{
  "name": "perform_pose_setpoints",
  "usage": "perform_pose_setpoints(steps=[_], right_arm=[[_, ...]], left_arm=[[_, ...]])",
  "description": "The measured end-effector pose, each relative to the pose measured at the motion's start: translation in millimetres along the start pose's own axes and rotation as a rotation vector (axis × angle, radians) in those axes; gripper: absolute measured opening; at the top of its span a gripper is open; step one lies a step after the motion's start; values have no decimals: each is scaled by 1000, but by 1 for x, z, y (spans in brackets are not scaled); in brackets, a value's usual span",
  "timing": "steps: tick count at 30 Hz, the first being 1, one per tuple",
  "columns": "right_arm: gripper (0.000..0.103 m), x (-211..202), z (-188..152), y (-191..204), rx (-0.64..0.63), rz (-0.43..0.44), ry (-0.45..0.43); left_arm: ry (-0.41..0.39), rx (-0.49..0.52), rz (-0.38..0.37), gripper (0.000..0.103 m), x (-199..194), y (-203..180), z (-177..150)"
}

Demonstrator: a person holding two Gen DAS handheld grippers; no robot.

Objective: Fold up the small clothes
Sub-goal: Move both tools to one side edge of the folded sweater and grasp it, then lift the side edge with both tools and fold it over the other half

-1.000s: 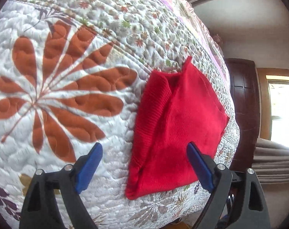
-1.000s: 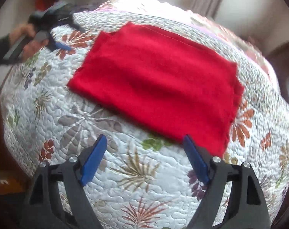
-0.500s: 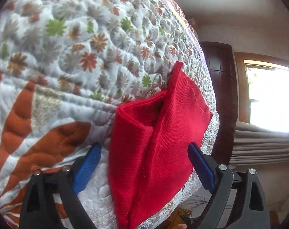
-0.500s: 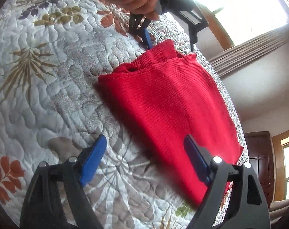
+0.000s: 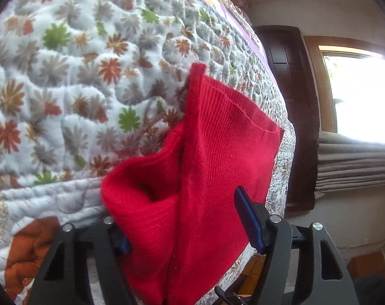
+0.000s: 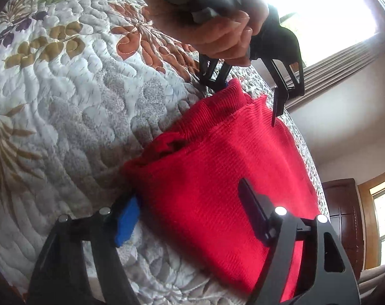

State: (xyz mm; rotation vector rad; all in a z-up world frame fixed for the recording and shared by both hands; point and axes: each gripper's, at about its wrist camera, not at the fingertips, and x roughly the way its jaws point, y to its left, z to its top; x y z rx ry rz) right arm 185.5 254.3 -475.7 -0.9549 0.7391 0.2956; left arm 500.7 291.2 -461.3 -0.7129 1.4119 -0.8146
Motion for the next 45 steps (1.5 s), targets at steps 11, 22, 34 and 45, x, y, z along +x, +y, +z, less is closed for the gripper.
perform_pose_setpoints(steps=[11,22,34,45], right_arm=[[7,2,12,-29,199,195,83],[6,-37,34,-113,414,259,44],[6,-63,6,-151,505,240,21],[6,-91,-17,-192,601,243,7]], left_arm=[[21,-85,122,22,-10,-3,-9],[35,-85,146,20,-17,-45,-3],[20,-56,197,19,-12,-117,-3],[-4,-49,245,19,-12,-175,-7]])
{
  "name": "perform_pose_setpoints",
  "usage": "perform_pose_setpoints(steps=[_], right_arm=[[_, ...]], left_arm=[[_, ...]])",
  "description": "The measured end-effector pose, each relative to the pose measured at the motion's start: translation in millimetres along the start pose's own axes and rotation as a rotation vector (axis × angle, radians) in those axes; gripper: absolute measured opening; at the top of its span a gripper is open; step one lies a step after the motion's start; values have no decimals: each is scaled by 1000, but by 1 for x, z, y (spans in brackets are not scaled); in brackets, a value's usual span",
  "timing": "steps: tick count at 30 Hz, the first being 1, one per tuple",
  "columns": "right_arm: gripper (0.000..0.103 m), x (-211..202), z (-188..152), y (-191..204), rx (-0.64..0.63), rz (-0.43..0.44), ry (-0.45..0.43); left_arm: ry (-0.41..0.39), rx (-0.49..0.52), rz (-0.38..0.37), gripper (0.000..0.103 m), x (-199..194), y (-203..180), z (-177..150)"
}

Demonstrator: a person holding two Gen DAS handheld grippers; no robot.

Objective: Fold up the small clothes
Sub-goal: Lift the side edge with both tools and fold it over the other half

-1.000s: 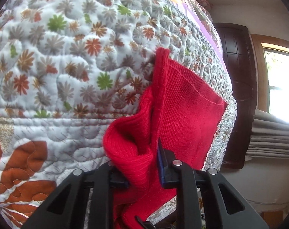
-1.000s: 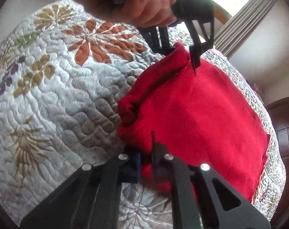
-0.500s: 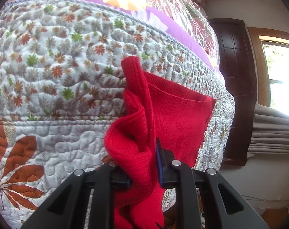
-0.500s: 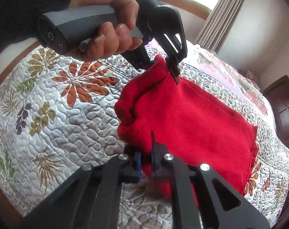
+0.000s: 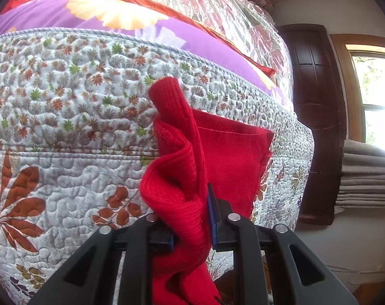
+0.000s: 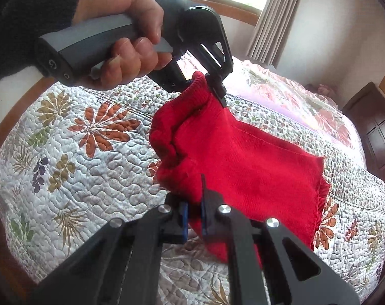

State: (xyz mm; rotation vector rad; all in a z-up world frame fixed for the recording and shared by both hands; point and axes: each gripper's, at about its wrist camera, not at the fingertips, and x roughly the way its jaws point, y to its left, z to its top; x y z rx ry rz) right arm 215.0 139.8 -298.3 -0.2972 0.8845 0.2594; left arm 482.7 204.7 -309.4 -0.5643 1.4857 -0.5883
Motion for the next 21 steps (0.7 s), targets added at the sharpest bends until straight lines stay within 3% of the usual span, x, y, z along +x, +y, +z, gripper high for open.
perform_pose_setpoints(steps=[21], right_arm=[[6,-37,-38,-85,210,47,-7]], left_arm=[[-29,78,192,19,34,-123,-10]])
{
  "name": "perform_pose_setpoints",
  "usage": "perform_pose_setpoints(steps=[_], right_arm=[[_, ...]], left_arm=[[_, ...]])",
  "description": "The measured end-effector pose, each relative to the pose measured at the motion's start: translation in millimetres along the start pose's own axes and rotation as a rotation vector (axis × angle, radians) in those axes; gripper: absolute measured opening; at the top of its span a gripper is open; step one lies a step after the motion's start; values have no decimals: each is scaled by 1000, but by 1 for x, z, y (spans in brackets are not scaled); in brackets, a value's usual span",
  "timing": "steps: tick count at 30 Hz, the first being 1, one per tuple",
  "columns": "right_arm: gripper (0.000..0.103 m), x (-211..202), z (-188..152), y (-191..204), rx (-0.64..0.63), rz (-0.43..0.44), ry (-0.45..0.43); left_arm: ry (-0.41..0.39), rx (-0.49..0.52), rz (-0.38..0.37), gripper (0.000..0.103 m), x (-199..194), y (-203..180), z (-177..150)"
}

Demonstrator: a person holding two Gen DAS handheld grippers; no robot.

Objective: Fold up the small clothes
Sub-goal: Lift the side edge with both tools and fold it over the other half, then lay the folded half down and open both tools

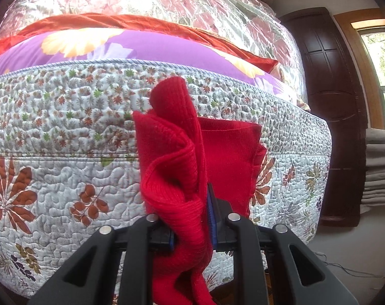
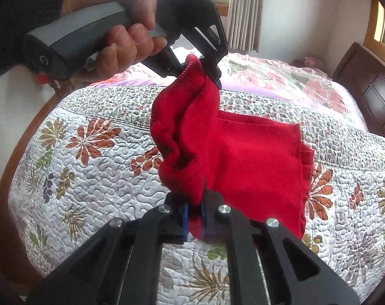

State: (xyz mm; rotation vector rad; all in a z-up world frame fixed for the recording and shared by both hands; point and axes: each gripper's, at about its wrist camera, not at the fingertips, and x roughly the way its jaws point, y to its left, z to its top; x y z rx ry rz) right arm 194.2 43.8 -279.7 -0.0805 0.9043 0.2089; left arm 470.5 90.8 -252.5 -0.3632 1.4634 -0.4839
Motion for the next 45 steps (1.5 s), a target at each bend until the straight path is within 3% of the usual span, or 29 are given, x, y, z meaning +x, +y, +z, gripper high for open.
perform_pose_setpoints(steps=[7,25,45], right_arm=[[6,-7,-9,-33,83,-11,-4],[6,-1,-47,-100,261,-7,35],[6,32,-89,-170,409,72,100]], left_arm=[[4,21,29,19,18,-37,1],[22,46,98,19,81,-90,1],[-26,99,320,18,158,-147,-3]])
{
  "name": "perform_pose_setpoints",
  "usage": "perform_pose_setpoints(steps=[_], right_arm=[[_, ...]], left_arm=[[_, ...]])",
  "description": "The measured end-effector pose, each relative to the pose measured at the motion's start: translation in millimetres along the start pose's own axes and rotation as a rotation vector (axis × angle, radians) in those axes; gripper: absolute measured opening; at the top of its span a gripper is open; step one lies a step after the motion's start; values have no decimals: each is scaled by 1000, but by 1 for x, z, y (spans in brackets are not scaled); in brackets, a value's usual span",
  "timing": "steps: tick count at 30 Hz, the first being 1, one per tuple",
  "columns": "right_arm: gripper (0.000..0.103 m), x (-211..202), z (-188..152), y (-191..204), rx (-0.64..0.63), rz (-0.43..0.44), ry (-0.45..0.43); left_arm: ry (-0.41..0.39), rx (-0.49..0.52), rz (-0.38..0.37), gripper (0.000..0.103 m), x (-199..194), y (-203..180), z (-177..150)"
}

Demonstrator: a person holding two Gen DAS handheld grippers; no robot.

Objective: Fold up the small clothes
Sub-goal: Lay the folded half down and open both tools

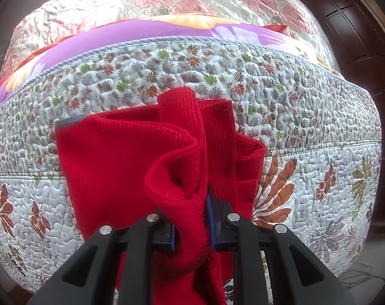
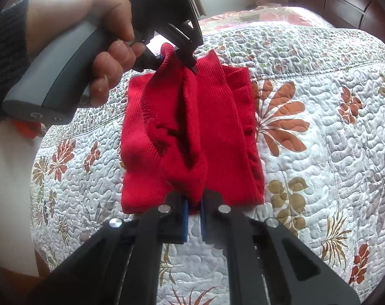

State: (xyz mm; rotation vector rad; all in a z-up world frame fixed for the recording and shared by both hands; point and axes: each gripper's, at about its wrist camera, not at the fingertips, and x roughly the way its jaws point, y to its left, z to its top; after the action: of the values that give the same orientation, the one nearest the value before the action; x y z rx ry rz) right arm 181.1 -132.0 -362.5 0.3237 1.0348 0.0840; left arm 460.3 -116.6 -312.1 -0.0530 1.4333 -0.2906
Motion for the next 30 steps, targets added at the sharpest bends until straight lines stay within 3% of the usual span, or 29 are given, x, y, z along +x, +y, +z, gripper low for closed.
perform_pose_setpoints(steps=[11,22,25,30], right_arm=[[6,7,-8,-26,37,54,30],[6,23,-14,-52,102,99,70],[6,32,-15,-68,179,147,97],[8,49,-23,-103,360,268,161]], left_arm=[[-83,30,104,18,2,-27,-10],[-55,4,124,18,26,-35,-6],[-69,10,94,25,29,-39,-5],[-69,41,36,56,25,-51,-3]])
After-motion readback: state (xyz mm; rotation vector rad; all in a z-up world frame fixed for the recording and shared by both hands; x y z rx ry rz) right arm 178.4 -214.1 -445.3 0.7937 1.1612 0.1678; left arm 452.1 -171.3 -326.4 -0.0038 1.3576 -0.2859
